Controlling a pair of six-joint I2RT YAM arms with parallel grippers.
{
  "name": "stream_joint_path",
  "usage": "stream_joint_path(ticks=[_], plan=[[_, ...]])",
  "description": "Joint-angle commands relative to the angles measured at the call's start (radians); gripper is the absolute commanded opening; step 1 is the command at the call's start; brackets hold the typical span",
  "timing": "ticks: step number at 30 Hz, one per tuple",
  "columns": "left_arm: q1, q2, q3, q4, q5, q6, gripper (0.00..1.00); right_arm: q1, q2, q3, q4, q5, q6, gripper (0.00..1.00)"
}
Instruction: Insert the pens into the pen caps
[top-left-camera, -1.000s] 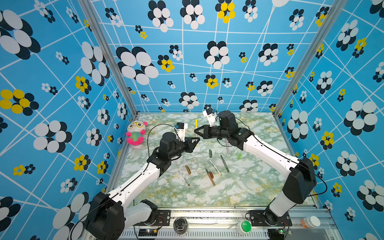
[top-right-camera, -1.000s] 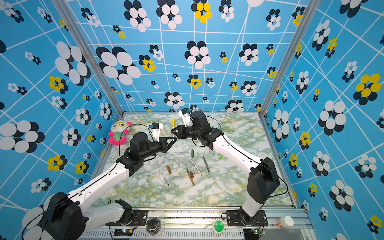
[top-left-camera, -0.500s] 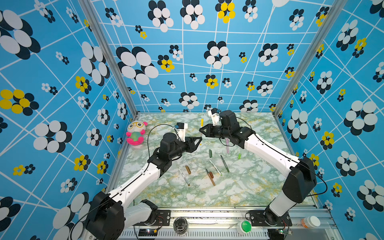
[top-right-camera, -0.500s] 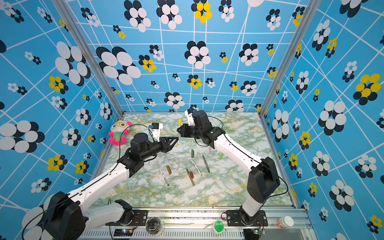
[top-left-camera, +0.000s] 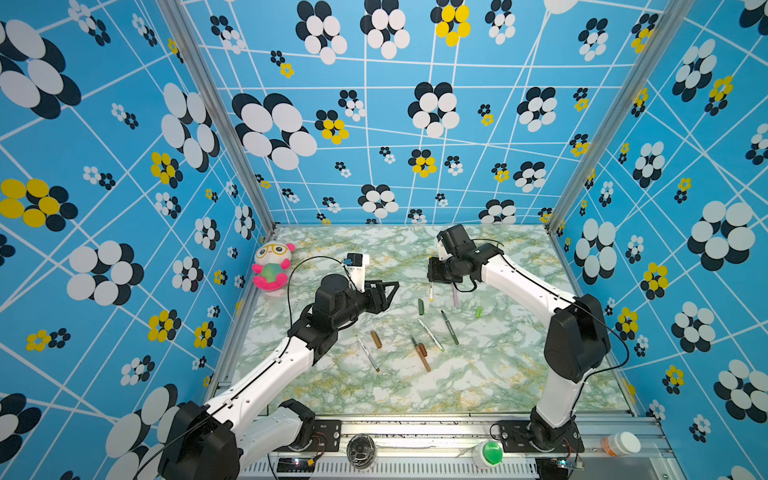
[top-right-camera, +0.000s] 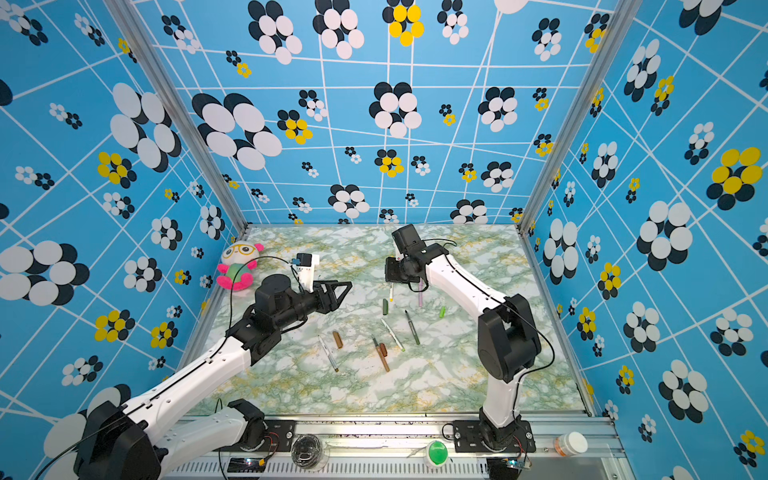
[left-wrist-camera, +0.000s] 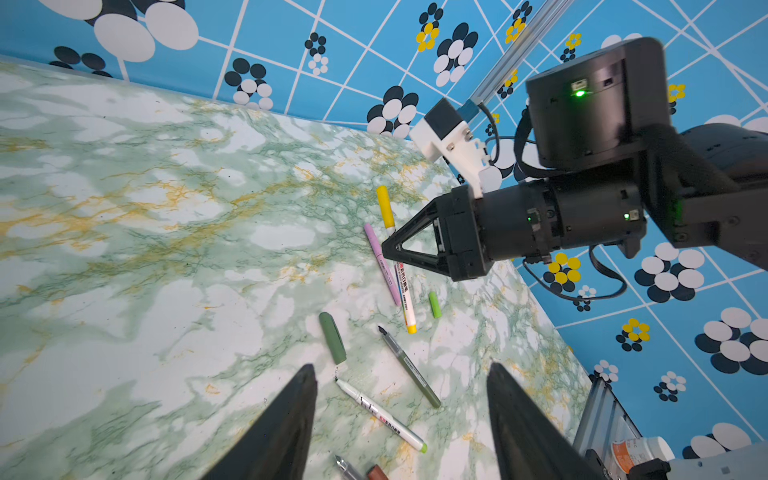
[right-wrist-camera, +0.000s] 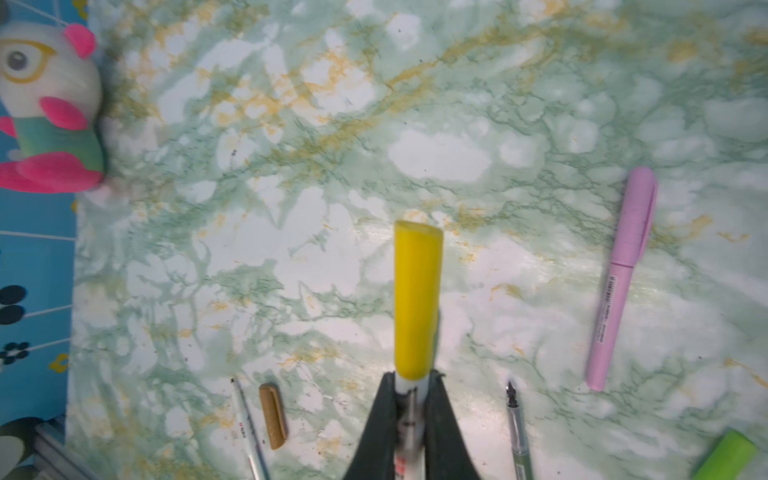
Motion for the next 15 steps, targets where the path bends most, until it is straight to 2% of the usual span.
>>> stream_joint_path(ticks=[1,7,15], plan=[[-0.004,0.009,-0.003,-0.010,0.003,0.020,0.66,-0.010,0.080,0.072,-0.114,0.074,-0.066,0.02],[-0.005,0.006,-0.006,-0.016,0.002,0.021,0.67,-0.037,0.209,0.136,-0.133,0.068,-0.074,0.02],[-0.003,0.016,-0.003,-0.016,0.005,0.016,0.67,-0.066,0.288,0.157,-0.140,0.071,-0.089,0.02]])
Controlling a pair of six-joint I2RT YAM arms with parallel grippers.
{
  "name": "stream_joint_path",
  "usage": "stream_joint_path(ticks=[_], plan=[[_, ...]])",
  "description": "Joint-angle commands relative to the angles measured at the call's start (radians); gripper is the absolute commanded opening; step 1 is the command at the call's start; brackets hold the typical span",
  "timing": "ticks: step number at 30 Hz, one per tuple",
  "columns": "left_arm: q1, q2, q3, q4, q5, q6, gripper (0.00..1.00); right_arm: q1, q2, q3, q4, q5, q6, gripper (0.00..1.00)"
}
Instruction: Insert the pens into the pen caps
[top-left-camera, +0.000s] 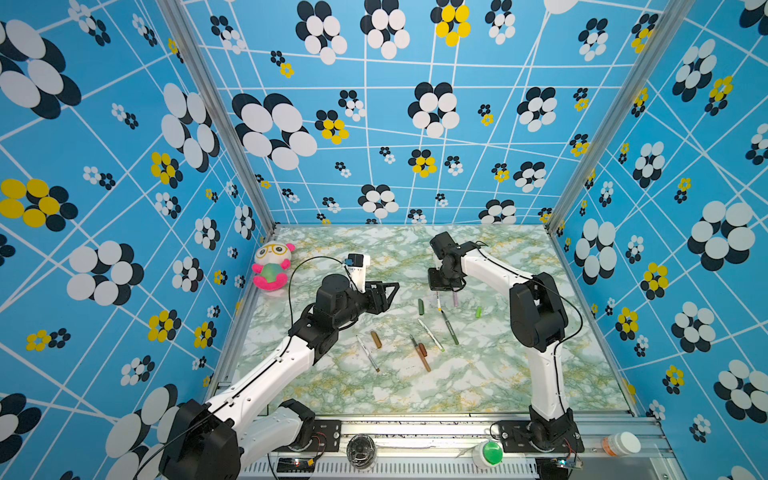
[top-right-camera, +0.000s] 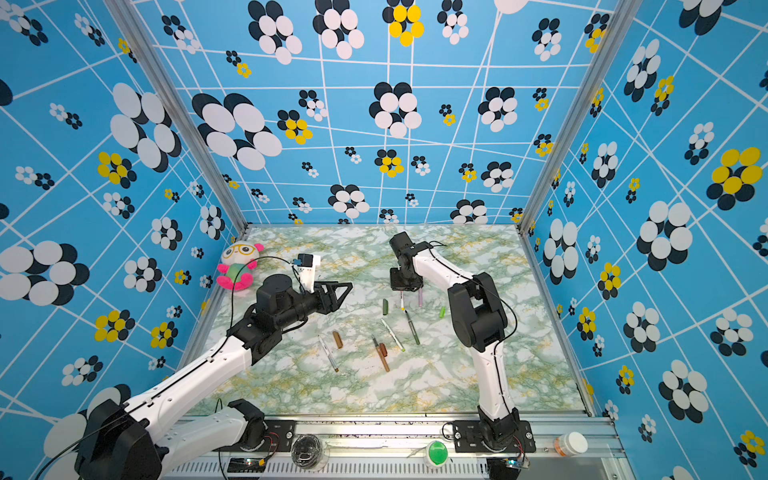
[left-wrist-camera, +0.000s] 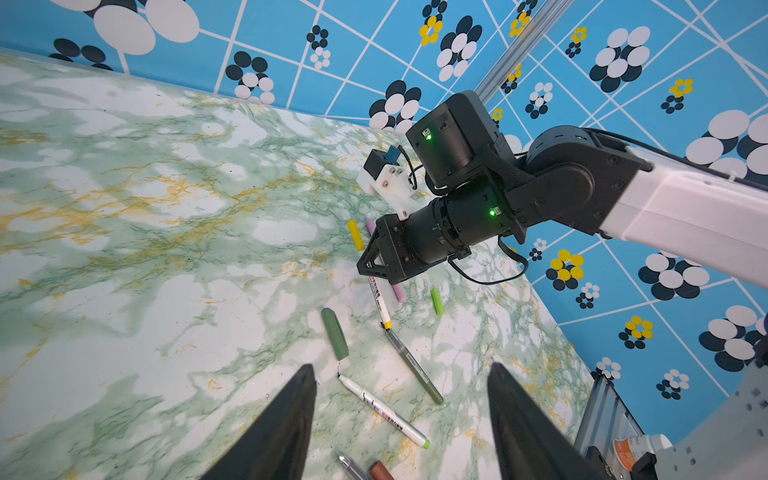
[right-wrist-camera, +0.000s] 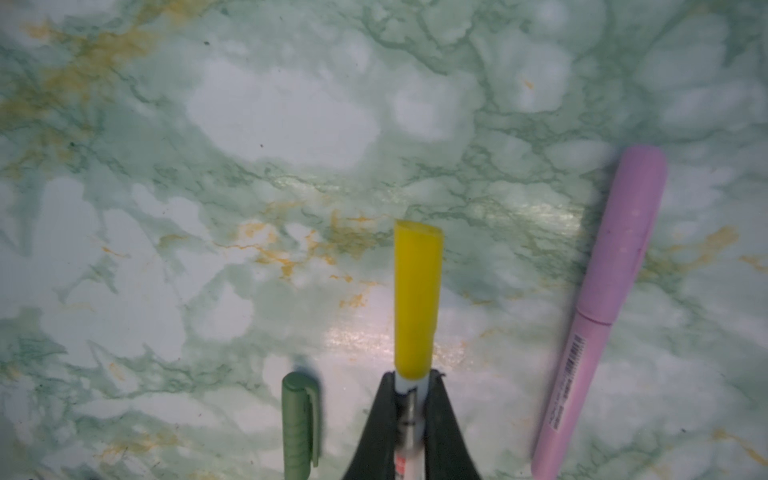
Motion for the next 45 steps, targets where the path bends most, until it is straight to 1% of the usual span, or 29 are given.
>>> stream_joint_path(ticks=[1,12,20,31,36,45], plan=[[-0.003,0.012,-0.003,-0.008,0.006,0.014,0.67,-0.013,0.039,0.035,-0.037,0.022,-0.024,0.02],[-0.003,0.019,0.005,-0.012,0.008,0.007,0.67,-0.039,0.069,0.030,-0.027,0.023,-0.030,0.02],[-0.003,0.023,0.010,-0.014,0.007,0.005,0.67,-0.046,0.079,0.030,-0.019,0.025,-0.028,0.05],[-0.003,0.022,0.010,-0.013,0.002,0.007,0.68,-0.052,0.093,0.023,-0.007,0.040,-0.013,0.05],[-0.004,0.021,0.012,-0.010,0.001,0.007,0.68,-0.053,0.094,0.016,0.001,0.046,-0.007,0.09],[-0.004,0.017,0.011,-0.015,-0.007,0.014,0.69,-0.052,0.099,0.018,0.006,0.052,0.006,0.18]])
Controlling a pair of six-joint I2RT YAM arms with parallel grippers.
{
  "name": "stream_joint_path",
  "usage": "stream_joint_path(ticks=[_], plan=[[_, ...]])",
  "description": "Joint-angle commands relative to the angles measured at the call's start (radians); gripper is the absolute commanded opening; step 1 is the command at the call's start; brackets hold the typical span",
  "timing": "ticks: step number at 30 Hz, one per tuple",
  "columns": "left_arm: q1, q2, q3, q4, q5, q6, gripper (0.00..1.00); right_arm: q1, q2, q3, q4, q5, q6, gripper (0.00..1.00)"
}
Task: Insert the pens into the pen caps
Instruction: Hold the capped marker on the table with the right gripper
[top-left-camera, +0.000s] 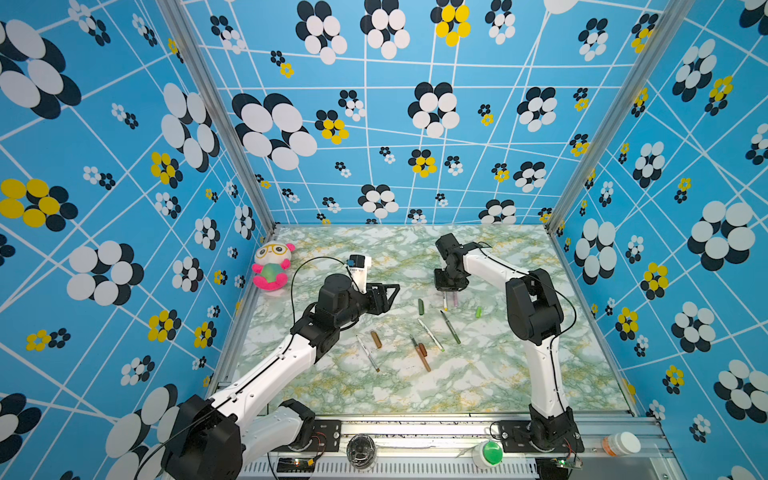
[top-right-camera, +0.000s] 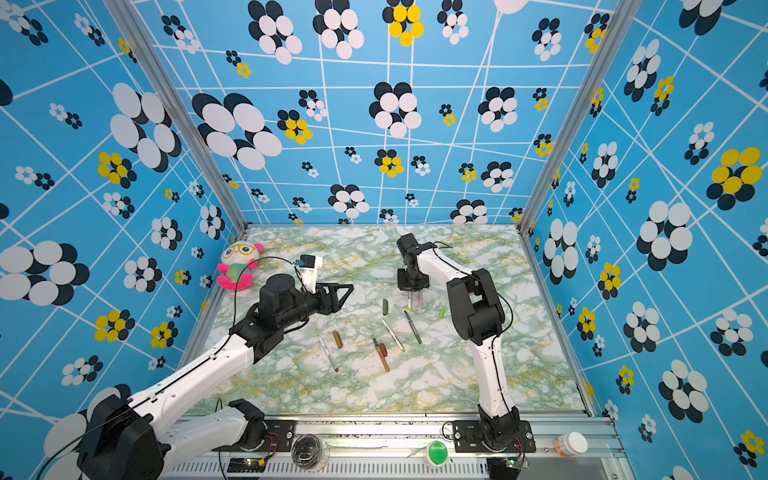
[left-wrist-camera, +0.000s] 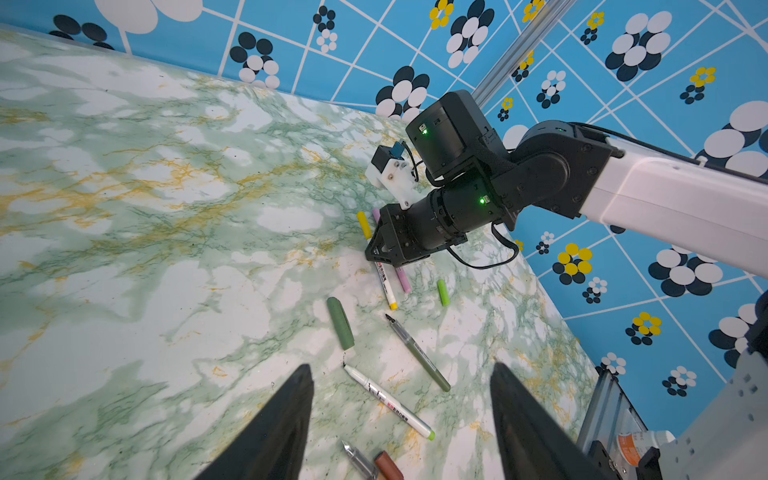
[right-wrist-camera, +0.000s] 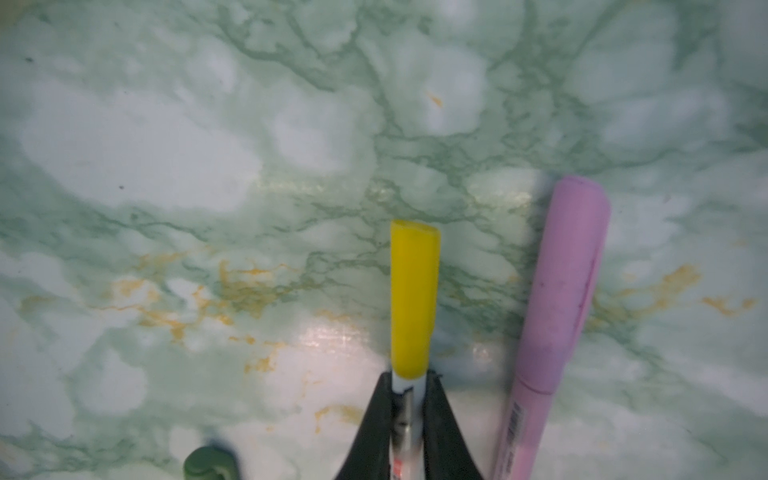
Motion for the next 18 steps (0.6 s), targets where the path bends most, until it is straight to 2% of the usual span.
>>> stream_joint_path(ticks=[1,8,12,18], plan=[[-0.002,0.001,0.011,0.002,-0.006,0.014,0.69,-0.007,0.032,0.003,0.000,0.024,0.014,0.19],[-0.003,0.006,0.016,0.006,-0.004,0.010,0.69,-0.006,0.024,0.013,-0.008,0.017,0.015,0.24],[-0.003,0.002,0.019,0.004,-0.005,0.007,0.71,-0.004,-0.029,0.012,-0.007,-0.014,0.015,0.28],[0.003,-0.010,-0.001,0.037,-0.012,-0.014,0.84,0.030,-0.180,-0.020,-0.020,0.022,0.002,0.34]])
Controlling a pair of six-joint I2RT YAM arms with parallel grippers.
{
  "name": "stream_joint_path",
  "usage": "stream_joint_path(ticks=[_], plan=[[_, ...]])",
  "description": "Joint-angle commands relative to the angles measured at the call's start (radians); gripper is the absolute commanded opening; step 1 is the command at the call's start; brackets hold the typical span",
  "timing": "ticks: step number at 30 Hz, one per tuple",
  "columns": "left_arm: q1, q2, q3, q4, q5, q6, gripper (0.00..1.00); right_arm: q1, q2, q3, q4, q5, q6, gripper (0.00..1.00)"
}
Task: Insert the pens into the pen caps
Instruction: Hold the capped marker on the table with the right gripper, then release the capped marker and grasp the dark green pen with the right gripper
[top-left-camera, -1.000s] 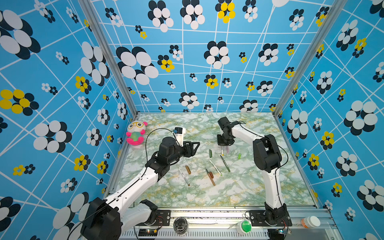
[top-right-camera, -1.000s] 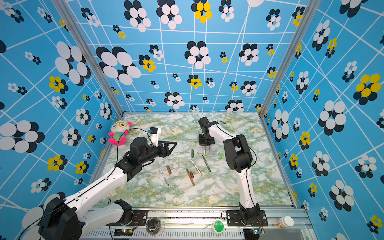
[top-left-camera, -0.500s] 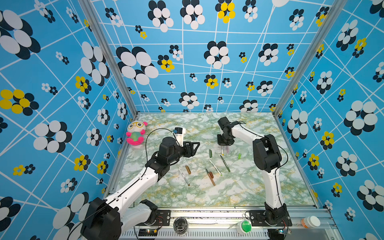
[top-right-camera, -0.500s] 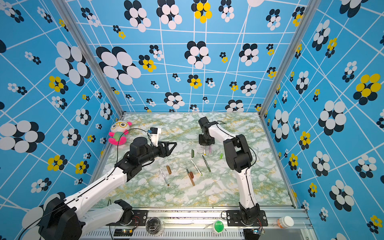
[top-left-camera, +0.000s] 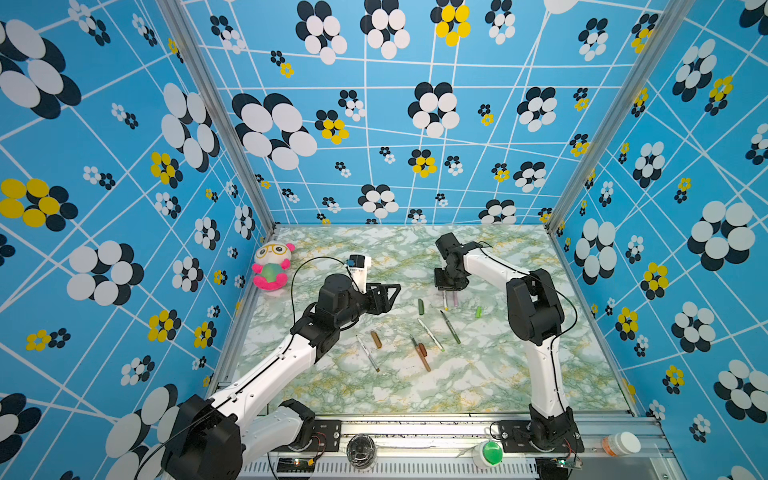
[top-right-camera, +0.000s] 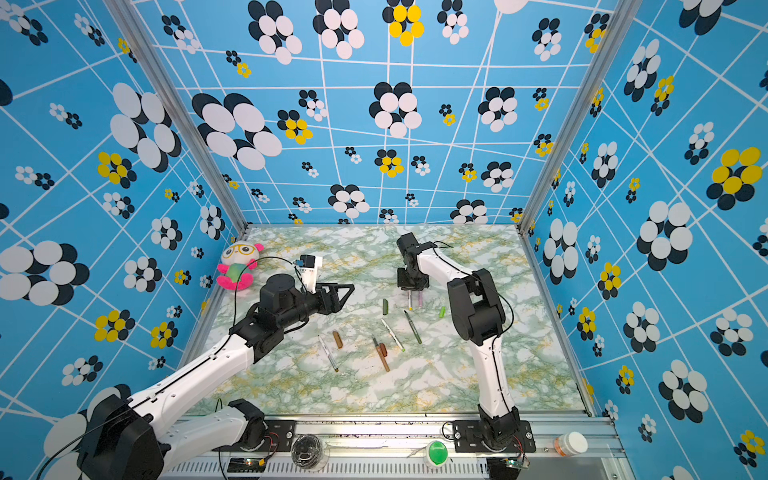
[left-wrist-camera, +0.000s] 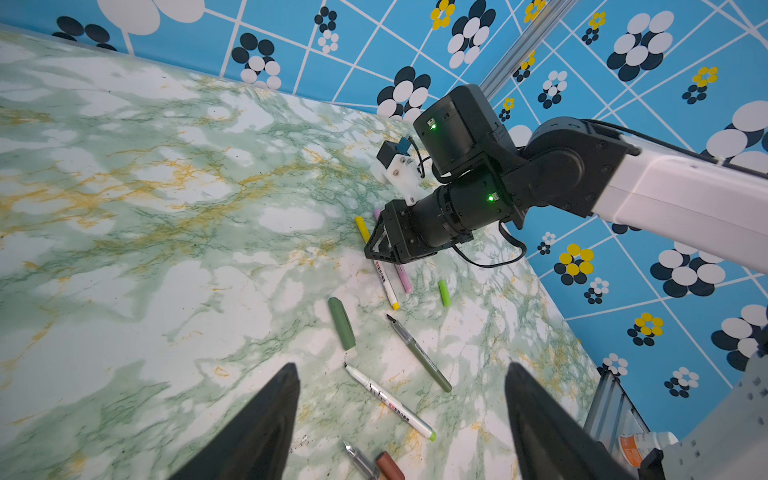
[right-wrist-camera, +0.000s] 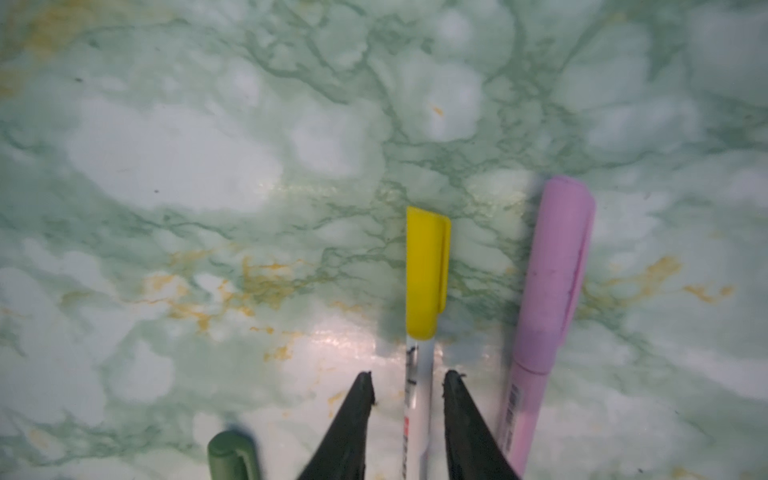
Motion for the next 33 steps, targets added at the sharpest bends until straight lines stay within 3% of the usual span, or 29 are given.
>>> stream_joint_path(ticks=[1,7,15,25,33], plan=[[0.005,-0.014,-0.008,0.048,-0.010,-0.016,0.87,0.035,-0.152,-0.019,-0.022,0.038,-0.013,0.35],[0.025,-0.036,-0.032,0.076,-0.004,-0.042,0.99,0.116,-0.304,-0.134,-0.033,0.103,-0.037,0.38],[0.056,-0.096,-0.084,0.045,-0.030,-0.058,0.99,0.195,-0.419,-0.381,-0.047,0.164,-0.025,0.41],[0.078,-0.099,-0.143,0.078,0.002,-0.137,0.99,0.213,-0.418,-0.556,0.024,0.173,0.021,0.44],[0.068,-0.022,-0.156,0.136,0.061,-0.198,0.99,0.213,-0.344,-0.565,0.085,0.144,0.019,0.41]])
